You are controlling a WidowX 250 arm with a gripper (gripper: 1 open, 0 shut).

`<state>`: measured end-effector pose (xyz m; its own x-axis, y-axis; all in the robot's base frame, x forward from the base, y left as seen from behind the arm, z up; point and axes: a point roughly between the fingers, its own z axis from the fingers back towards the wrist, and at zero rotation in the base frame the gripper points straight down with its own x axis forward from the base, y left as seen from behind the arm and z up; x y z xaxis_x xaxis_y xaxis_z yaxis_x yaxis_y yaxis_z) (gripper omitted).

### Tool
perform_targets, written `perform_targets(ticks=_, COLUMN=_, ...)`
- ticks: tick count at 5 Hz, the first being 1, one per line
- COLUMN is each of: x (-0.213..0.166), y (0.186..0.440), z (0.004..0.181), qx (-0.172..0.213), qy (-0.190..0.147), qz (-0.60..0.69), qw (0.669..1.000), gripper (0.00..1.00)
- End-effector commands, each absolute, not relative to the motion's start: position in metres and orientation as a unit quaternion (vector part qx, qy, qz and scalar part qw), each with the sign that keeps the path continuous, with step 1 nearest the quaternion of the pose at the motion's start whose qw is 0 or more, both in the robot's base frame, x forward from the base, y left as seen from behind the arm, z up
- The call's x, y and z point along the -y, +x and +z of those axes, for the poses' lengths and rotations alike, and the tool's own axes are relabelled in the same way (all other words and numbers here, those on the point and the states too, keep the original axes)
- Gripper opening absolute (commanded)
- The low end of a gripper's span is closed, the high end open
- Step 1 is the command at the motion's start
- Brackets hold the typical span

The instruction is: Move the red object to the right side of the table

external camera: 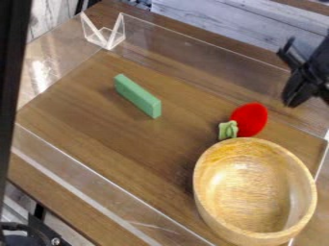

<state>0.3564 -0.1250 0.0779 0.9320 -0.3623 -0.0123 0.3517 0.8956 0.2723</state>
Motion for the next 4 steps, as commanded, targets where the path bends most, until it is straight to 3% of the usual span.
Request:
perform_targets(ticks=1, x=0.1307, y=0.3586, z=0.1085, qx=0.082, qy=0.12, qz=-0.185, qw=0.972, gripper=0.0)
perform_targets(ticks=2, x=0.1365, y=0.3569, z=0.1059, qx=0.093, qy=0.116, qz=-0.193, qw=0.97, gripper=1.0)
perform_targets(ticks=4, x=0.1305, y=0.3647, z=0.1014, qx=0.113, qy=0.108, qz=-0.223, qw=0.962, gripper=1.0)
